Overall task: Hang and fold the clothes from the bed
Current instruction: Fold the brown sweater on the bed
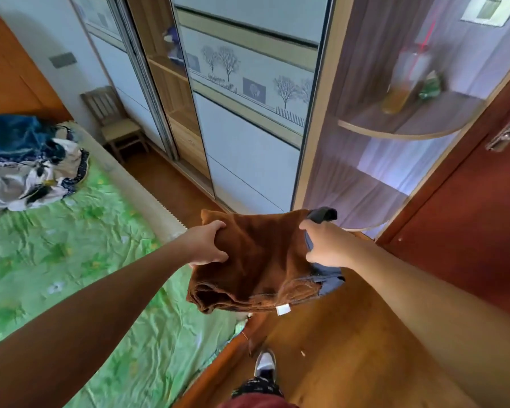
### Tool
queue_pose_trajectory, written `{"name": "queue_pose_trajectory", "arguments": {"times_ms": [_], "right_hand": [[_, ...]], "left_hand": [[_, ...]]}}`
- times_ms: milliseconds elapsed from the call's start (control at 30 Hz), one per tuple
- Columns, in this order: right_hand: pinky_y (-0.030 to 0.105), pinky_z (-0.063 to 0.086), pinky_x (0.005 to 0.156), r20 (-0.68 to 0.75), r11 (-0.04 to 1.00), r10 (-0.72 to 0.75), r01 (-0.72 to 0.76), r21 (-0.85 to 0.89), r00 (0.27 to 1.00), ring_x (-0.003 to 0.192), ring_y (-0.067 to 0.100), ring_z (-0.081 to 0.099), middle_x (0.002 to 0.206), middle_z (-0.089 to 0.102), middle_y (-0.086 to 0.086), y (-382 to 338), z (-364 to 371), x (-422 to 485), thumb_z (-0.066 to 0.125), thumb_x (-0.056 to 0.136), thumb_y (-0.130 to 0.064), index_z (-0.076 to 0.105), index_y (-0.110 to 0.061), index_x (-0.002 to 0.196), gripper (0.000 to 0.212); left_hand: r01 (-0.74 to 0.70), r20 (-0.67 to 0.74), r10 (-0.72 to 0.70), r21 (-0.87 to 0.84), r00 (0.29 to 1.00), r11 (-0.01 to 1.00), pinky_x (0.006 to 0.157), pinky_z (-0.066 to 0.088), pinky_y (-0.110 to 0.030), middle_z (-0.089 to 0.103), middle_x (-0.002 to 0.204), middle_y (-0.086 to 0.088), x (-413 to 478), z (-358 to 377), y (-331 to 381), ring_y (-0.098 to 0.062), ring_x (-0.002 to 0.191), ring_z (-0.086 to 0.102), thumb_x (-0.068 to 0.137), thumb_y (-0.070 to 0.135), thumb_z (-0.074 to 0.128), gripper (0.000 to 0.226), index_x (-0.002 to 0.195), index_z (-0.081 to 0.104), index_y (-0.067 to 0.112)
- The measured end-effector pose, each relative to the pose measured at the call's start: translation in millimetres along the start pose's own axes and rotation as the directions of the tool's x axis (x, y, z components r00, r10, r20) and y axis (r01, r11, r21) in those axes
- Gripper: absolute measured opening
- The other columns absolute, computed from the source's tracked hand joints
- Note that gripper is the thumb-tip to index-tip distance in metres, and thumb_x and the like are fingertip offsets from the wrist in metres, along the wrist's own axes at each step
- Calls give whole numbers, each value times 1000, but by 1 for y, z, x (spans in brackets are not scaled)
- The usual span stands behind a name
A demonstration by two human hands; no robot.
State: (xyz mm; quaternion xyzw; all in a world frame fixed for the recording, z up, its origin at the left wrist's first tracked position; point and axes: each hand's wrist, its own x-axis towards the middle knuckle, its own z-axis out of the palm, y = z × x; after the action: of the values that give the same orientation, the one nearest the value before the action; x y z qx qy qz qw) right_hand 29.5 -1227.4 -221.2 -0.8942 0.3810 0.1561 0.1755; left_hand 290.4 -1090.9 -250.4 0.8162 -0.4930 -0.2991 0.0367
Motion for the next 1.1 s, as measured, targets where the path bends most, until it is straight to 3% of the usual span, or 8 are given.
{"name": "queue_pose_trajectory", "arguments": {"times_ms": [100,233,567,833,1100], "right_hand": [[38,54,71,-39,998,-53,52,-25,998,81,25,63,94,62,11,0,-20,50,65,89,-21,38,-12,145,63],[31,44,75,-33,994,-106,106,-12,994,107,31,63,127,62,20,-5,-51,107,65,92,-25,29,-18,155,73],[41,52,93,-3,945,-326,326,2,945,117,35,61,137,56,24,9,-109,231,65,92,-20,28,-17,156,74],[38,49,95,-10,859,-511,511,22,859,121,34,59,143,52,21,-15,-143,297,60,95,-16,28,-17,157,70],[36,50,95,13,828,-561,561,19,828,123,33,59,147,50,17,-75,-172,380,60,93,-14,30,-20,156,70]], "left_hand": [[32,-18,-33,-24,999,999,89,53,-33,59,134,-11,28,-20,-11,-29,114,60,79,38,75,89,154,27,31],[92,-32,-94,-41,995,995,93,50,-32,59,135,-11,64,-52,-22,-29,116,60,81,40,75,90,155,26,29],[234,-104,-248,-131,963,963,97,49,-33,57,137,-12,131,-96,-19,-29,117,59,83,39,75,89,155,26,26],[362,-200,-403,-213,893,908,97,47,-33,57,137,-12,132,-121,-26,-29,119,58,83,40,75,89,156,26,25],[433,-213,-488,-260,846,863,89,50,-31,59,133,-10,165,-168,-78,-26,110,62,82,40,76,91,156,24,26]]}}
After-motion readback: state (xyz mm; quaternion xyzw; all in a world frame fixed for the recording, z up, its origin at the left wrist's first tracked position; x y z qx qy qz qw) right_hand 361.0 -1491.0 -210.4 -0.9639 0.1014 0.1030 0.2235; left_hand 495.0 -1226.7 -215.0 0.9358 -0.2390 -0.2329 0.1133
